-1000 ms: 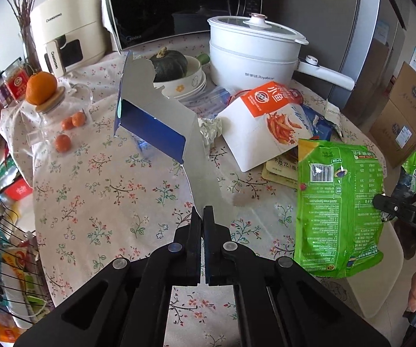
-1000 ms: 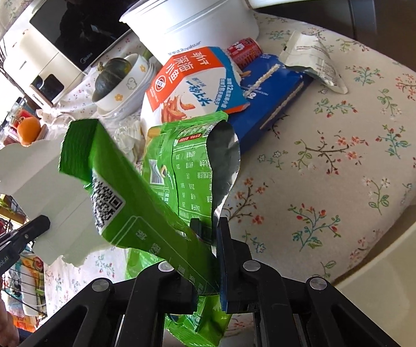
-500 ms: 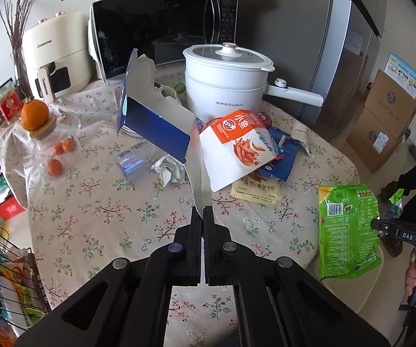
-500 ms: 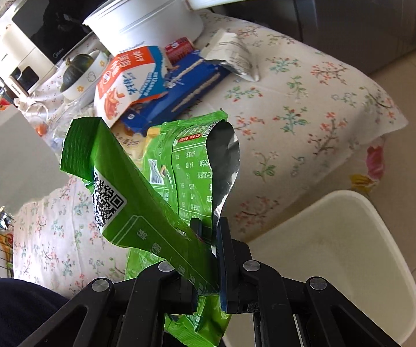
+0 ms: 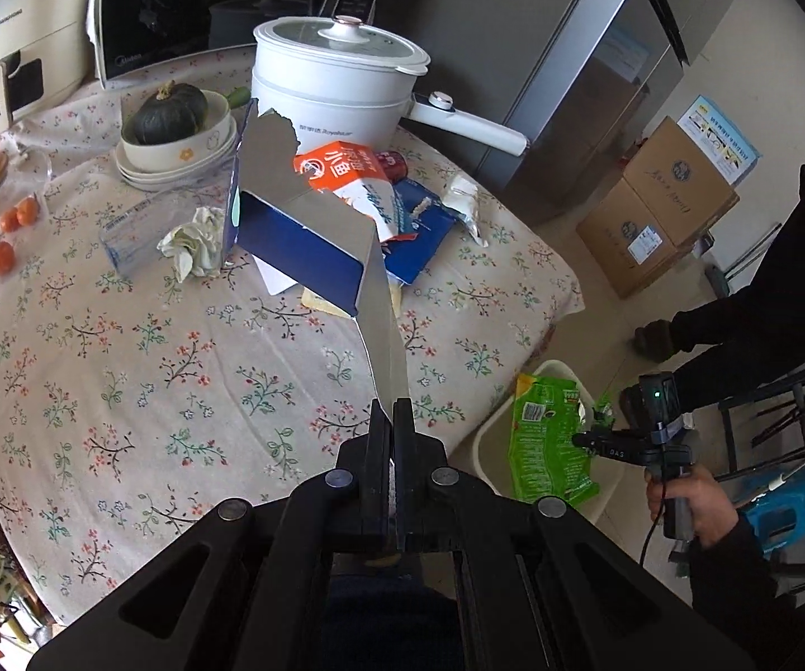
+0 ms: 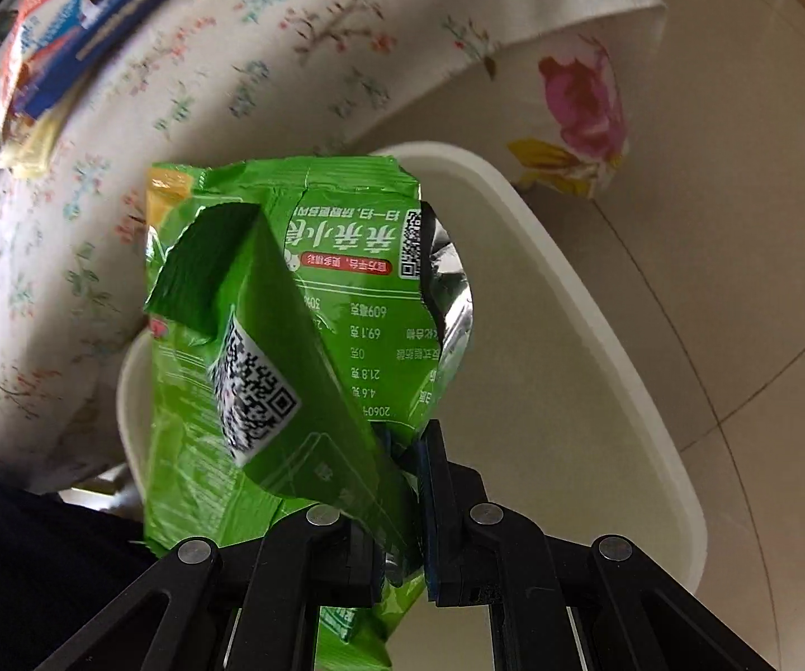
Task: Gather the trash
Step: 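Carry the green bag and white box over the white bin with both tools, then open the right tool dropping the green bag while the left tool drops the white box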
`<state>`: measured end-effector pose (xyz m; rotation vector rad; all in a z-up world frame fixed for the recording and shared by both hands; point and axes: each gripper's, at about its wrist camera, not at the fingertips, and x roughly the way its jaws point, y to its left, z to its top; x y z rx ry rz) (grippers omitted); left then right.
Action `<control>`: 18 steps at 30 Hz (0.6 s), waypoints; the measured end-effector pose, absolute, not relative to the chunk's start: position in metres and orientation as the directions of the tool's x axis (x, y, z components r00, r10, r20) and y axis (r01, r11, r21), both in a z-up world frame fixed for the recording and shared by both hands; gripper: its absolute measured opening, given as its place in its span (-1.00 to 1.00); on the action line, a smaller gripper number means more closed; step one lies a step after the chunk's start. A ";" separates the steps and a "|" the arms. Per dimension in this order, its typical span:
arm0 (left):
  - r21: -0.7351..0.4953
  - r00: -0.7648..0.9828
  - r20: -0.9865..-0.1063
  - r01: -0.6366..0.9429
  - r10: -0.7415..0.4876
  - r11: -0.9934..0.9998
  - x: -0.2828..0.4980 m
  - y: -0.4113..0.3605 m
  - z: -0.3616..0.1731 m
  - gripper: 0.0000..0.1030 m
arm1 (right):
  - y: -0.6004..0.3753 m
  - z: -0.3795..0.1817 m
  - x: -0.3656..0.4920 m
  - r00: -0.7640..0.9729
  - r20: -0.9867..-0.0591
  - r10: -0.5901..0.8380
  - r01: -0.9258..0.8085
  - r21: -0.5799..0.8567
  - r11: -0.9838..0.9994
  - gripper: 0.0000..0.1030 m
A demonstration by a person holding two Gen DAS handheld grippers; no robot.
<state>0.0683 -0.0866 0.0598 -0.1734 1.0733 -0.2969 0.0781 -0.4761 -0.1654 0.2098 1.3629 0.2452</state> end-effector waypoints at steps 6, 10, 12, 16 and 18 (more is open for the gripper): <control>-0.258 0.286 -0.901 0.250 -0.326 0.933 0.065 -0.186 0.024 -1.00 | -0.472 -0.217 0.082 0.043 -0.977 0.210 -0.175 0.200 0.964 -0.82; -0.245 0.178 -0.932 0.337 -0.317 0.909 0.057 -0.259 -0.015 -1.00 | -0.459 -0.243 0.084 0.000 -0.992 0.122 -0.244 0.119 0.962 -0.76; -0.259 0.154 -0.932 0.347 -0.327 0.901 0.059 -0.281 -0.027 -1.00 | -0.456 -0.246 0.083 0.003 -0.994 0.108 -0.266 0.103 0.958 -0.76; -0.282 0.109 -0.932 0.377 -0.344 0.882 0.062 -0.312 -0.048 -1.00 | -0.464 -0.242 0.076 0.028 -0.996 0.081 -0.269 0.070 0.961 -0.85; -0.279 0.087 -0.937 0.398 -0.339 0.874 0.062 -0.324 -0.061 -1.00 | -0.473 -0.233 0.071 0.054 -0.991 0.125 -0.246 0.108 0.963 -0.80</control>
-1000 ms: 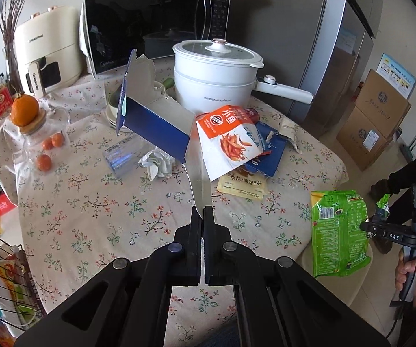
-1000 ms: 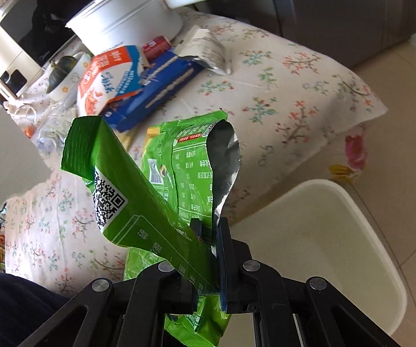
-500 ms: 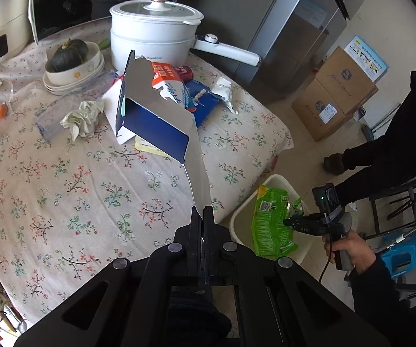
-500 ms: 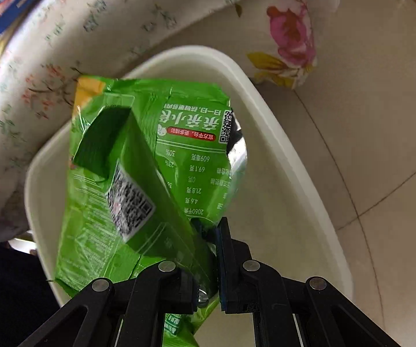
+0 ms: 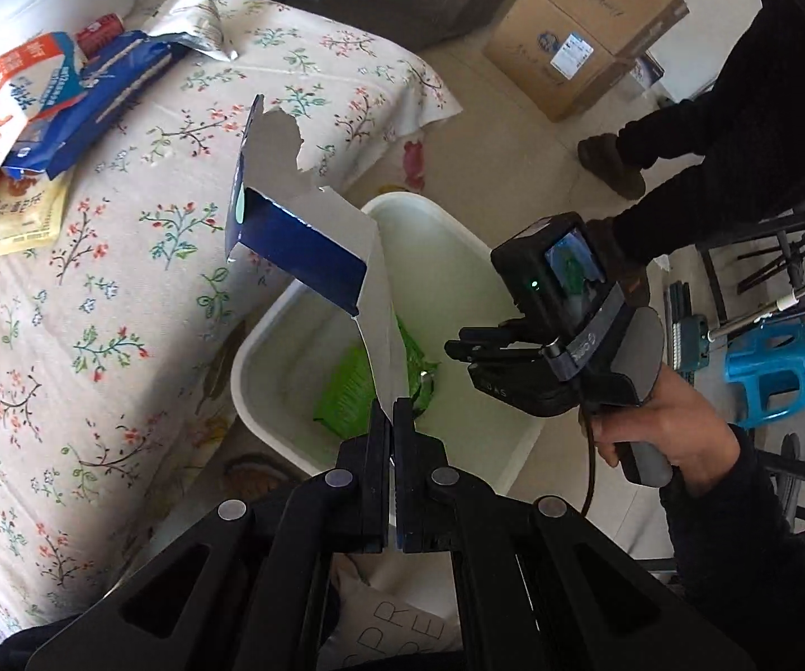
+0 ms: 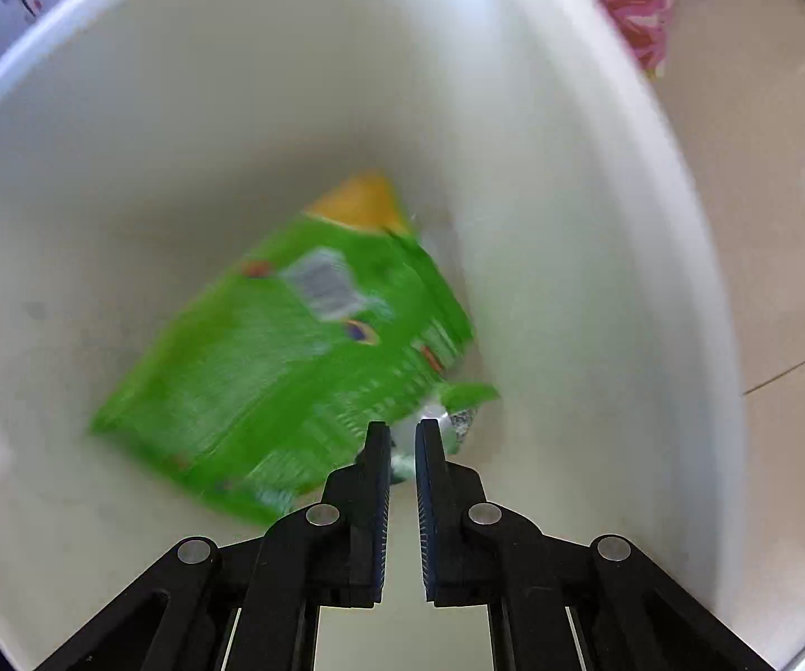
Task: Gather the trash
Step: 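Open the right tool dropping the green bag while the left tool drops the white box, then move both tools back over the table toward the remaining trash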
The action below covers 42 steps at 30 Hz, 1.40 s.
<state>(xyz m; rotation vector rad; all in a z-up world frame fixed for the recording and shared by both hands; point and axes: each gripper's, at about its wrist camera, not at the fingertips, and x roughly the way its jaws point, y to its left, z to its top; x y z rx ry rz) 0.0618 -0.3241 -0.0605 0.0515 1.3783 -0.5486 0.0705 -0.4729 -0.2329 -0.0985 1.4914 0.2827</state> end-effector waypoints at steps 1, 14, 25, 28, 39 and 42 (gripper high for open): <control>-0.286 0.067 -0.939 0.396 -0.338 0.873 0.063 -0.326 -0.068 -1.00 | -0.478 -0.228 0.068 0.067 -0.986 0.155 -0.231 0.136 0.963 -0.72; -0.166 -0.041 -0.986 0.387 -0.163 0.907 0.061 -0.379 -0.165 -0.99 | -0.508 -0.189 0.036 0.168 -0.933 0.317 -0.152 0.294 0.944 -0.23; -0.029 0.022 -0.999 0.409 -0.042 0.912 0.061 -0.375 -0.175 0.04 | -0.491 -0.216 0.055 0.130 -0.938 0.321 -0.161 0.300 0.940 -0.22; -0.048 0.034 -0.997 0.415 -0.068 0.908 0.067 -0.367 -0.160 0.04 | -0.488 -0.217 0.056 0.129 -0.941 0.314 -0.156 0.293 0.943 -0.17; 0.024 0.189 -0.982 0.221 -0.019 0.975 0.112 -0.261 -0.079 0.04 | -0.471 -0.198 0.060 0.139 -0.911 0.388 -0.169 0.365 0.916 0.02; -0.023 0.230 -0.971 0.170 -0.062 0.985 0.117 -0.225 -0.054 0.04 | -0.455 -0.194 0.061 0.125 -0.906 0.403 -0.197 0.376 0.906 0.05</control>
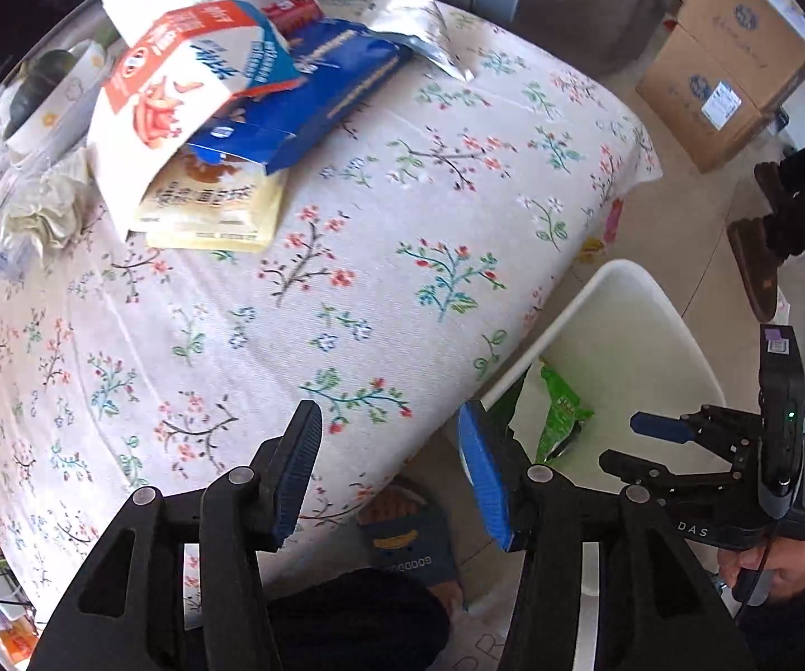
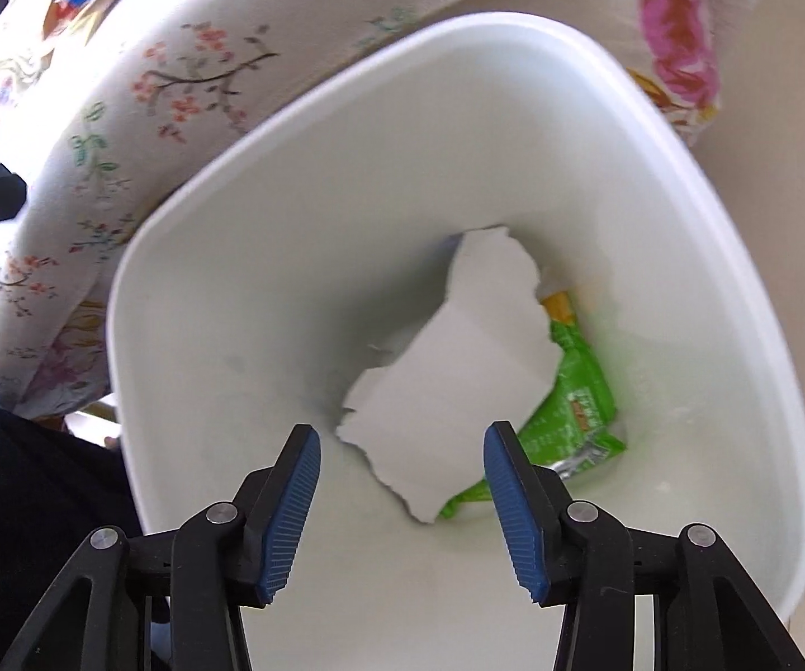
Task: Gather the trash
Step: 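Move both tools back over the table toward the remaining trash, then grasp the white sachet with the right tool while the left tool grasps the crumpled tissue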
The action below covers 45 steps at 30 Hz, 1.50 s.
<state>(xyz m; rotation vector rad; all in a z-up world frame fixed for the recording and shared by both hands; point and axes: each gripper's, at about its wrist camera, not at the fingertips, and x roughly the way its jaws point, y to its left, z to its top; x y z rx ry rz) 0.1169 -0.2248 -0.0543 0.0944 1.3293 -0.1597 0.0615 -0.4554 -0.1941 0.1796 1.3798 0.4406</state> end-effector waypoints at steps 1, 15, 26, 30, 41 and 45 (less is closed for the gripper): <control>-0.035 0.247 -0.966 0.146 -0.071 0.989 0.118 -0.210 -0.046 0.04 | -0.450 -0.191 0.062 0.122 -0.906 0.406 -0.203 0.377 0.904 0.05; 0.077 0.287 -0.944 -0.279 0.160 0.957 0.167 -0.027 -0.052 0.05 | -0.350 -0.097 0.107 0.097 -0.803 0.588 -0.383 0.515 0.767 0.33; 0.044 0.306 -0.944 -0.257 0.125 0.965 0.216 0.020 -0.042 0.16 | -0.300 -0.091 0.193 0.071 -0.831 0.551 -0.277 0.514 0.812 0.33; 0.024 0.334 -0.937 -0.235 0.104 0.972 0.238 0.018 -0.037 0.39 | -0.304 -0.079 0.215 0.088 -0.859 0.504 -0.266 0.468 0.843 0.33; 0.015 0.302 -0.949 -0.234 0.087 0.972 0.274 0.015 -0.062 0.40 | -0.340 -0.054 0.309 0.163 -0.942 0.295 -0.209 0.259 0.943 0.33; -0.009 0.311 -0.948 -0.235 0.067 0.972 0.280 0.017 -0.067 0.40 | -0.333 -0.060 0.340 0.185 -0.956 0.226 -0.214 0.186 0.959 0.33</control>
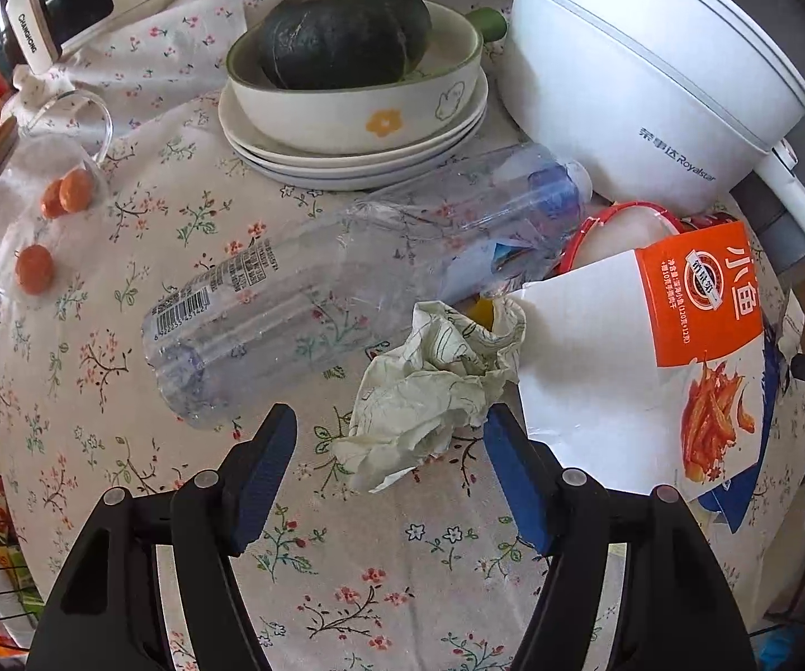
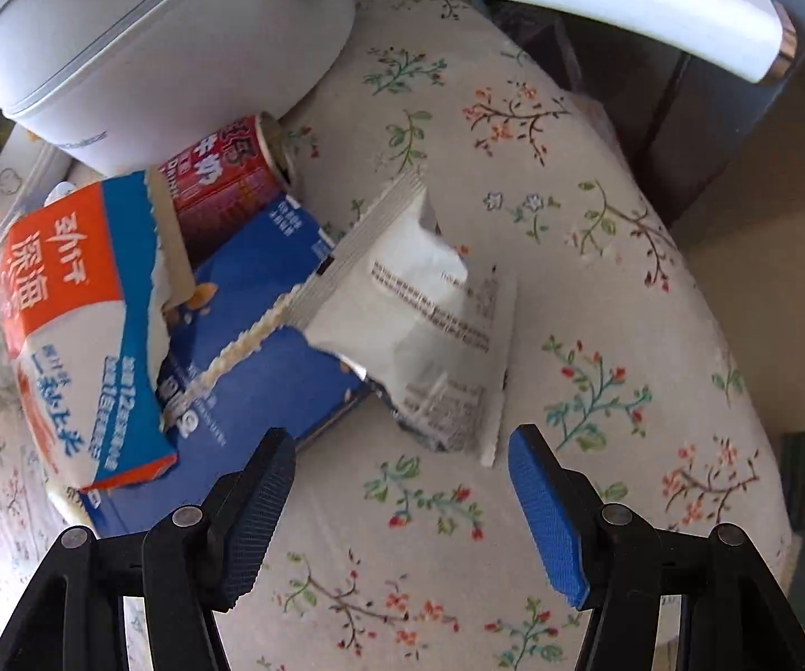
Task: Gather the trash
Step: 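Grasp the white sachet with the right tool while the left tool grasps the crumpled tissue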
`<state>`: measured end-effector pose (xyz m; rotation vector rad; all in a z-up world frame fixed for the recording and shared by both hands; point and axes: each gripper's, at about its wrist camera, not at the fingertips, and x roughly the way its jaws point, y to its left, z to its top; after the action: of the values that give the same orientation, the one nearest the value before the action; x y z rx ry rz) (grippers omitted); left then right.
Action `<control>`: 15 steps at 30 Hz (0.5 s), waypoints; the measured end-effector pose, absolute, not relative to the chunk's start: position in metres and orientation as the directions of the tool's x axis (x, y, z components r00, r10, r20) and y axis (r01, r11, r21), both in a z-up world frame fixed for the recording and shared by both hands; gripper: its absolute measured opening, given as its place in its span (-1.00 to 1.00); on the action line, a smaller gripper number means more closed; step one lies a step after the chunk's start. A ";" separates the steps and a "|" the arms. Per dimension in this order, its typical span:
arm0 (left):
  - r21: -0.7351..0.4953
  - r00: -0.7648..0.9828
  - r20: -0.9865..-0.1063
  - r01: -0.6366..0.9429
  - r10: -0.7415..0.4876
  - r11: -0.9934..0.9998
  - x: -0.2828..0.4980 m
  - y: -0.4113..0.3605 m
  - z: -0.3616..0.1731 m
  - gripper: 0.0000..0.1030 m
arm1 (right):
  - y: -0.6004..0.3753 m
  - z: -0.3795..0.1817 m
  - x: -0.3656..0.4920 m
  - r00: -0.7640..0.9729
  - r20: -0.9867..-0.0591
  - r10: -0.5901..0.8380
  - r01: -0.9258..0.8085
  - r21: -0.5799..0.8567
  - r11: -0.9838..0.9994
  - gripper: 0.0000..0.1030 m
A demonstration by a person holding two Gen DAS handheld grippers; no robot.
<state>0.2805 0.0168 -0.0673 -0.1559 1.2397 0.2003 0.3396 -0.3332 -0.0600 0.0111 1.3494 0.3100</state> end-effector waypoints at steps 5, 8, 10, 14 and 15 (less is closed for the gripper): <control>-0.055 0.342 -0.939 -0.224 0.026 0.973 0.283 0.018 -0.073 0.33 | -0.327 -0.074 0.364 0.185 -0.964 0.193 -0.208 0.153 0.966 0.33; -0.090 0.342 -0.940 -0.219 -0.010 0.972 0.284 0.018 -0.076 -0.06 | -0.327 -0.082 0.370 0.192 -0.963 0.188 -0.191 0.151 0.970 0.32; -0.076 0.344 -0.939 -0.223 0.005 0.972 0.284 0.017 -0.077 -0.11 | -0.329 -0.083 0.370 0.186 -0.960 0.211 -0.198 0.174 0.965 0.29; -0.042 0.340 -0.940 -0.223 0.037 0.974 0.285 0.015 -0.076 -0.28 | -0.332 -0.081 0.370 0.148 -0.953 0.264 -0.223 0.228 0.948 -0.10; -0.028 0.337 -0.940 -0.223 0.051 0.974 0.285 0.014 -0.076 -0.33 | -0.333 -0.081 0.370 0.133 -0.953 0.274 -0.225 0.240 0.944 -0.11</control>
<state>0.2848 0.0135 -0.0759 -0.1616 1.2156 0.1793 0.3702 -0.3328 -0.0813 0.0421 1.3916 0.3618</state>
